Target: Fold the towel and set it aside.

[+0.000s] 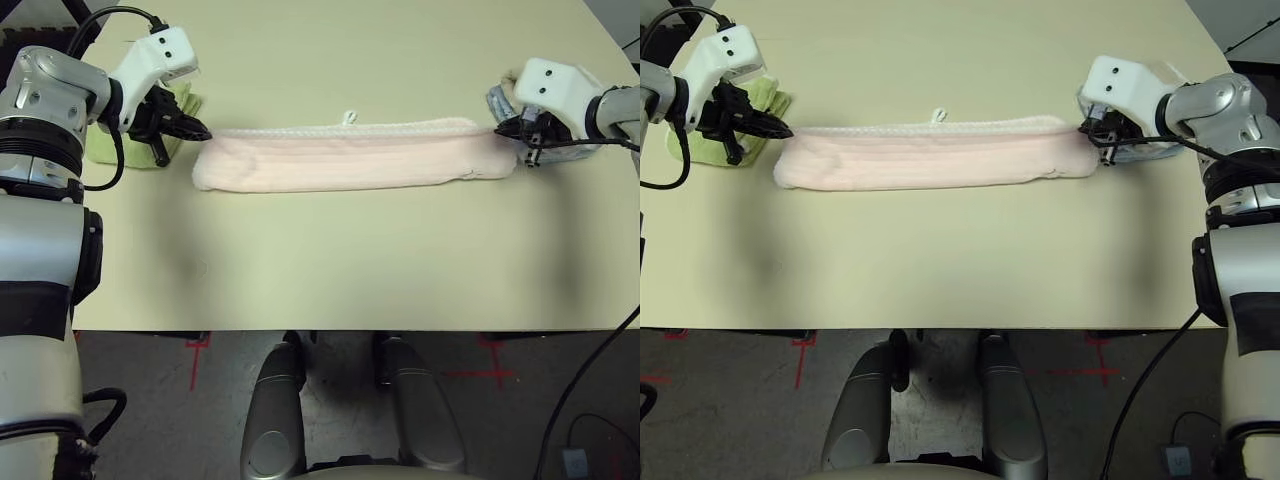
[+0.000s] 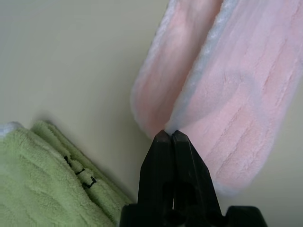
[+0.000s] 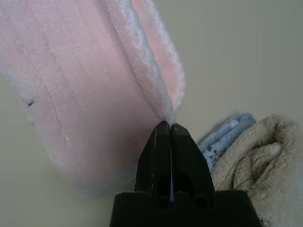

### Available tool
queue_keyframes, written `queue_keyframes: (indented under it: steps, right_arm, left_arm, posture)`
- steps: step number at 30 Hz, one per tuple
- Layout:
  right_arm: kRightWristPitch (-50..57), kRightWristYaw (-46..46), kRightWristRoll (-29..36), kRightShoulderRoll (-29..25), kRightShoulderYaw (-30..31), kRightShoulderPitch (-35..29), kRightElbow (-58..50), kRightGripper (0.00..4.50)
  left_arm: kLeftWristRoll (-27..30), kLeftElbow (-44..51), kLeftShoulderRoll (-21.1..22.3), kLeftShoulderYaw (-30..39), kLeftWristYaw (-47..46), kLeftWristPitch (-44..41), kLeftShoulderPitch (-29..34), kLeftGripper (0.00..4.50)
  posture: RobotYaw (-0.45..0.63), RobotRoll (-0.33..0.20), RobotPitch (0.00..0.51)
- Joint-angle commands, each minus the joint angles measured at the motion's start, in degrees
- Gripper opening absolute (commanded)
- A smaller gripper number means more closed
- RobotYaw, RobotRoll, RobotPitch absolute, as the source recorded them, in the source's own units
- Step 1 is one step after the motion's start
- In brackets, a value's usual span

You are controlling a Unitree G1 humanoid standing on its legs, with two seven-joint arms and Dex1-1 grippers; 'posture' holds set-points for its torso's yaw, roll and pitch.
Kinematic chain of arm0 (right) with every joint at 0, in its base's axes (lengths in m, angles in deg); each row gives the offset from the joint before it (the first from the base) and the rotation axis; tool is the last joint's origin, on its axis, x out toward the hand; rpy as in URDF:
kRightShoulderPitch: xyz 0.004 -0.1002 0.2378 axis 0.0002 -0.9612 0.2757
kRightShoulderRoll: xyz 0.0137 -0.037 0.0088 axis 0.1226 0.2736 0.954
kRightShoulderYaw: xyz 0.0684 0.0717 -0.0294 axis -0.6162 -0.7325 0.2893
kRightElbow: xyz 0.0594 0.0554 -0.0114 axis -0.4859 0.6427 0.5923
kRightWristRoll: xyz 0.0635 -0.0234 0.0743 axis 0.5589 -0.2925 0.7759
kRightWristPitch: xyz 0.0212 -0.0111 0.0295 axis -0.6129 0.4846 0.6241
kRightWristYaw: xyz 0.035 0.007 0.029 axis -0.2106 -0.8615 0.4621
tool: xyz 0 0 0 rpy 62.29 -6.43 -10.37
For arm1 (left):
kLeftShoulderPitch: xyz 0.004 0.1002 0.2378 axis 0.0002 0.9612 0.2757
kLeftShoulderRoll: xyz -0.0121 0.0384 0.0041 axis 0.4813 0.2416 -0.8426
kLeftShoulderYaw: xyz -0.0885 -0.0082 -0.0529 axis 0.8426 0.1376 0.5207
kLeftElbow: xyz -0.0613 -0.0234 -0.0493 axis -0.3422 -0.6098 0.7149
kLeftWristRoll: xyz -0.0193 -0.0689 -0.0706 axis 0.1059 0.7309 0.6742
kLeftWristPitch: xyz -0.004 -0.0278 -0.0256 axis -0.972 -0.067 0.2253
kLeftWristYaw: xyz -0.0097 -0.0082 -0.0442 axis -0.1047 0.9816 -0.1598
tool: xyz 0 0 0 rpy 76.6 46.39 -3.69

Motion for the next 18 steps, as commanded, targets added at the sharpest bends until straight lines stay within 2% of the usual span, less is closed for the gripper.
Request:
queue_keyframes:
  steps: [1,7,18]
  right_arm:
    - [0.3,-2.9,-1.2,-0.2,-0.4,0.2,1.5,0.00]
    - [1.1,-6.8,-2.2,1.3,-0.1,0.1,1.9,0.00]
    - [1.7,-11.2,-2.9,2.7,-0.5,-0.1,2.2,0.00]
  left_arm:
    - [-2.4,-0.6,0.0,1.3,-2.7,0.1,0.2,0.04]
    - [-3.6,-0.6,-1.3,3.1,-8.5,0.6,0.8,0.04]
    - [-5.2,-0.4,-2.4,4.5,-8.1,0.4,1.5,0.04]
  posture:
    - [-0.03,0.000,0.279]
    - [-0.03,0.000,0.279]
    - [-0.04,0.000,0.279]
